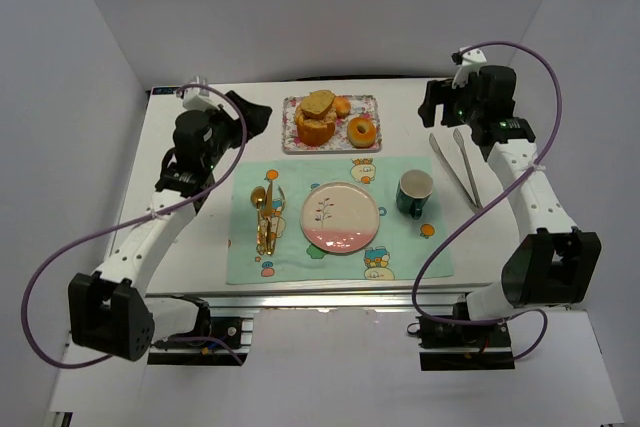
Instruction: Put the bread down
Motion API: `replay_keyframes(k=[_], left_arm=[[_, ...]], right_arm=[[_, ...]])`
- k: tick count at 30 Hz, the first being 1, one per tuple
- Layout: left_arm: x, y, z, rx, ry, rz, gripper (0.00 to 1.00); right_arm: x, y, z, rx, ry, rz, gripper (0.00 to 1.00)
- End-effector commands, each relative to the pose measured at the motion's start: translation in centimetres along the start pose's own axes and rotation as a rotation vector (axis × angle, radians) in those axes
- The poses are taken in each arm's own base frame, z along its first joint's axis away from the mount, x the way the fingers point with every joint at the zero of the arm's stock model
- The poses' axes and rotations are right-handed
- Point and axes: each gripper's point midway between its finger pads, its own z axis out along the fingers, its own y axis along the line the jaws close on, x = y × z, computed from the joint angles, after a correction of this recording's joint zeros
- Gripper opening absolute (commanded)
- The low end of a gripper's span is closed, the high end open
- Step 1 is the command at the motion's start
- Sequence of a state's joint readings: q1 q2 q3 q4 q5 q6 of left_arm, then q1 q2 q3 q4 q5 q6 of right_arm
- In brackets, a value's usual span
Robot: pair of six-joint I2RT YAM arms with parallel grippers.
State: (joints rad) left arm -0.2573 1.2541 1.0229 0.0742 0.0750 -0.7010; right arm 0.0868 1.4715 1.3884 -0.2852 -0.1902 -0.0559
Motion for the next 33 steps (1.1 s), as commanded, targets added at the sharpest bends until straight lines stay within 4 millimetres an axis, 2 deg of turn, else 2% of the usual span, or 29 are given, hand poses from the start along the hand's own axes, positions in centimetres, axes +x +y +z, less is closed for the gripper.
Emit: replay_keyframes(k=[1,2,3,4,6,7,8,10,11,12,13,14,15,17,18,19,21,22,24,25,30,33], left_arm=[[-0.4,1.1,-2.3,-0.049,-0.046,-0.011,0.98],[-0.1,1.4,-2.7,-0.053,-0.041,-0.005,0.98],[0.1,2.3,-2.9,-0.088,-0.053,-0.004,0.98],[0.1,2.4,-3.3,-0.092,-0.056,0.0,0.98],[0.9,3.0,-3.6,-0.103,-0.036,0.002,0.92],[1.1,3.0,-3.7,-0.099,-0.029,0.004,0.85],[1.2,3.0,-3.7,-0.095,-0.026,0.005,0.54],[1.7,3.4,-3.6,-0.102,-0.013,0.006,0.02],[2.0,3.7,-3.7,-0.111,-0.002,0.007,0.0],[2.5,3.2,-3.7,-0.082,0.023,0.009,0.0],[2.9,3.4,-3.7,-0.077,0.029,0.012,0.0],[3.0,3.4,-3.7,-0.074,0.036,0.021,0.0],[3.4,3.5,-3.8,-0.075,0.049,0.025,0.1],[4.5,4.3,-4.0,-0.098,0.093,0.033,0.44],[4.9,4.5,-4.1,-0.1,0.105,0.033,0.64],[5.2,4.7,-4.3,-0.104,0.113,0.032,0.69],[6.0,5.1,-4.7,-0.106,0.124,0.025,0.74],[6.2,5.3,-4.8,-0.108,0.124,0.017,0.76],[6.7,5.7,-5.0,-0.115,0.129,0.012,0.77],[6.8,5.8,-5.0,-0.116,0.133,0.012,0.78],[7.3,6.4,-4.7,-0.139,0.144,0.011,0.78],[7.5,6.7,-4.6,-0.15,0.153,0.012,0.78]], right_arm=[[0.1,-0.9,-1.6,0.034,-0.029,-0.04,0.89],[0.3,-0.3,-2.2,-0.021,-0.034,-0.166,0.88],[1.2,0.0,-2.3,-0.051,-0.016,-0.221,0.84],[2.4,0.1,-2.4,-0.083,0.004,-0.251,0.81],[3.3,0.3,-2.9,-0.148,0.022,-0.246,0.45],[3.4,0.3,-2.9,-0.153,0.025,-0.232,0.27],[3.3,-0.4,-3.3,-0.15,0.017,-0.203,0.0],[3.8,-1.5,-3.7,-0.147,0.024,-0.172,0.0],[4.0,-1.8,-3.7,-0.156,0.035,-0.156,0.0],[4.8,-2.6,-4.0,-0.152,0.063,-0.121,0.06],[5.4,-3.2,-3.9,-0.145,0.084,-0.102,0.31],[6.4,-3.9,-3.4,-0.158,0.117,-0.078,0.87],[7.9,-4.5,-3.4,-0.16,0.174,-0.065,0.9],[10.4,-7.5,-3.0,-0.104,0.259,-0.019,0.89],[11.5,-9.0,-3.2,-0.064,0.292,0.002,0.89],[12.5,-9.8,-3.1,-0.047,0.321,-0.02,0.89],[15.7,-11.8,-2.9,0.027,0.413,-0.035,0.83],[16.2,-12.6,-2.5,0.041,0.417,-0.081,0.83],[18.8,-12.9,-2.3,0.047,0.466,-0.111,0.79],[18.6,-13.4,-1.7,0.054,0.437,-0.152,0.8],[22.7,-13.3,0.3,-0.006,0.512,-0.145,0.84],[23.6,-14.6,1.2,0.029,0.544,-0.13,0.84]])
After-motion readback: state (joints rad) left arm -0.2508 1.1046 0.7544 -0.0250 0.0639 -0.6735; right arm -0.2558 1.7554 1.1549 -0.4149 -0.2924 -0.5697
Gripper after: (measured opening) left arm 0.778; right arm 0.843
